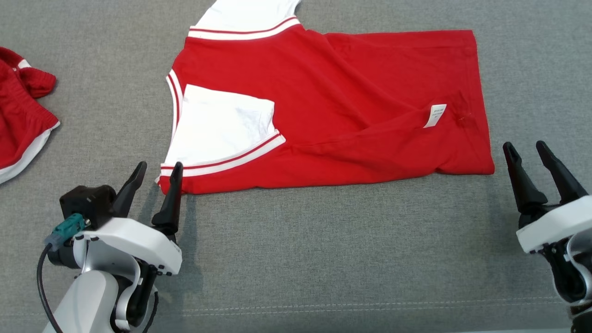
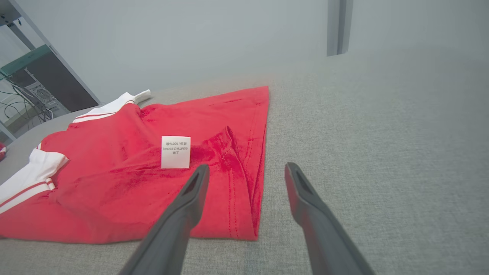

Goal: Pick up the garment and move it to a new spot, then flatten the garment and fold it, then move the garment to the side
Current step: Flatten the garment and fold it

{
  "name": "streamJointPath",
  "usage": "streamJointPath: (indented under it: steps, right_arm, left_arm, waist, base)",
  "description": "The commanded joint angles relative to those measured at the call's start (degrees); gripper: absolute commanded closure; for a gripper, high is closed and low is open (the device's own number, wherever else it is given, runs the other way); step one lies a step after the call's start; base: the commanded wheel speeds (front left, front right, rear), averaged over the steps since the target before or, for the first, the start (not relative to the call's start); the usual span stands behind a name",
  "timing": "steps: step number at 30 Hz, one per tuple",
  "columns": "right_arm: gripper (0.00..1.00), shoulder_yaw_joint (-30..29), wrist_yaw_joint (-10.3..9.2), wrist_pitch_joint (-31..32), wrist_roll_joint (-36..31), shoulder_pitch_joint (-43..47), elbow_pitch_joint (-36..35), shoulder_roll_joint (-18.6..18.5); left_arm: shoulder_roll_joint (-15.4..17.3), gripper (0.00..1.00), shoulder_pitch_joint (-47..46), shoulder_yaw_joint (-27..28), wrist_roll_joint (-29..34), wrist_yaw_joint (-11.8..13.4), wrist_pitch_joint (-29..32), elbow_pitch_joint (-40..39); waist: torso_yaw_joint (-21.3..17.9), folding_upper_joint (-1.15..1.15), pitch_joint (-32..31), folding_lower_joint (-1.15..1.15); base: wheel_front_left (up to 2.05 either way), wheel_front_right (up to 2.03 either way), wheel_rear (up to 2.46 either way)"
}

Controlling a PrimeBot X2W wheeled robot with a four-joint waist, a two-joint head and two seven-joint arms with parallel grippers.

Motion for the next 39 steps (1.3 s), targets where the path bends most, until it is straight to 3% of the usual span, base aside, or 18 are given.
streamJointPath:
  steps: [1,4,8,17,29,39]
  right_arm:
    - [0.0,-0.49,0.25,-2.03,-2.14,2.16,-1.37,0.44]
    - [0.0,-3.86,0.25,-5.8,-7.8,5.06,-0.98,4.43]
    - [0.0,-6.86,0.25,-8.06,-13.57,8.8,-1.17,9.03]
    - [0.0,-9.4,0.25,-7.89,-18.7,12.52,-1.4,13.76]
    - [0.0,-7.53,0.25,-5.05,-19.01,8.15,0.43,13.71]
    - [0.0,0.57,0.25,-0.69,-14.77,-6.09,13.68,10.99]
  left_arm:
    - [1.61,0.0,0.1,1.88,1.09,1.11,-0.7,-1.44]
    - [1.68,0.0,1.68,1.81,2.74,2.98,-2.13,-0.84]
    - [1.71,0.0,3.97,1.65,3.17,3.72,-3.23,0.07]
    - [1.82,0.0,6.99,1.71,2.34,4.33,-3.11,1.51]
    - [2.05,0.0,2.47,0.58,1.45,2.62,-0.82,5.32]
    - [1.08,0.0,-5.96,-0.45,-0.51,-0.75,1.93,13.17]
  waist:
    - [-0.64,0.0,-1.25,0.0]
    - [-1.19,0.0,-2.98,0.0]
    - [-2.09,0.0,-5.43,0.0]
    - [-3.41,0.0,-7.98,0.0]
    - [-4.53,0.0,-7.27,0.0]
    - [-4.23,0.0,-3.63,0.0]
  base:
    - [0.0,0.0,0.0]
    - [0.0,0.0,0.0]
    - [0.0,0.0,0.0]
    - [0.0,0.0,0.0]
    - [0.0,0.0,0.0]
    - [0.0,0.0,0.0]
